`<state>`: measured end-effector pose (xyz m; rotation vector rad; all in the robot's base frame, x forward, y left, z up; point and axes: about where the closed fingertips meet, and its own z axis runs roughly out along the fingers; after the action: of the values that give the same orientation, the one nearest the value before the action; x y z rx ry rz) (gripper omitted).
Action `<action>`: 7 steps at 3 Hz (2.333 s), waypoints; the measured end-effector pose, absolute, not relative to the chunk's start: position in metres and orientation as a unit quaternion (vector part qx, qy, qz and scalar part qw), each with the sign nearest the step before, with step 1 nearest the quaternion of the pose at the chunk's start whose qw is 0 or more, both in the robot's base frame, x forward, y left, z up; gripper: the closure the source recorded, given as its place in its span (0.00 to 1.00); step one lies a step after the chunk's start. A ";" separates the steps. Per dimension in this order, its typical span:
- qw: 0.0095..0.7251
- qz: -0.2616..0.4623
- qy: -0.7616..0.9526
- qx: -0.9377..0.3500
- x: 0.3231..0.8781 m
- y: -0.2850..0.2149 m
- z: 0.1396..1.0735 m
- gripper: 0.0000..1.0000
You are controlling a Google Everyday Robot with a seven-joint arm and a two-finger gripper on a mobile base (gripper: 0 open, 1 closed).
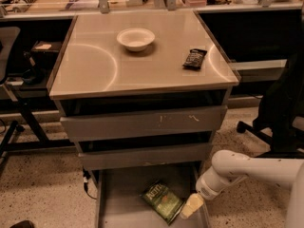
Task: Pick green jalapeno chip bag from bottom drawer and place on counter
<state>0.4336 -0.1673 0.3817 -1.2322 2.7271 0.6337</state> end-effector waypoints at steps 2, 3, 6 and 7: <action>0.043 0.227 0.894 -0.383 0.441 -0.157 0.333 0.00; 0.064 0.243 0.890 -0.381 0.448 -0.143 0.305 0.00; 0.119 0.271 0.872 -0.389 0.497 -0.090 0.235 0.00; 0.121 0.277 0.871 -0.388 0.490 -0.086 0.220 0.00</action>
Offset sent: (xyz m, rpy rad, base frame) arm 0.0102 0.0032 -0.0280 0.0233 0.0049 -0.0351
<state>0.4903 -0.0858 0.2205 -1.1341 2.5425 0.8079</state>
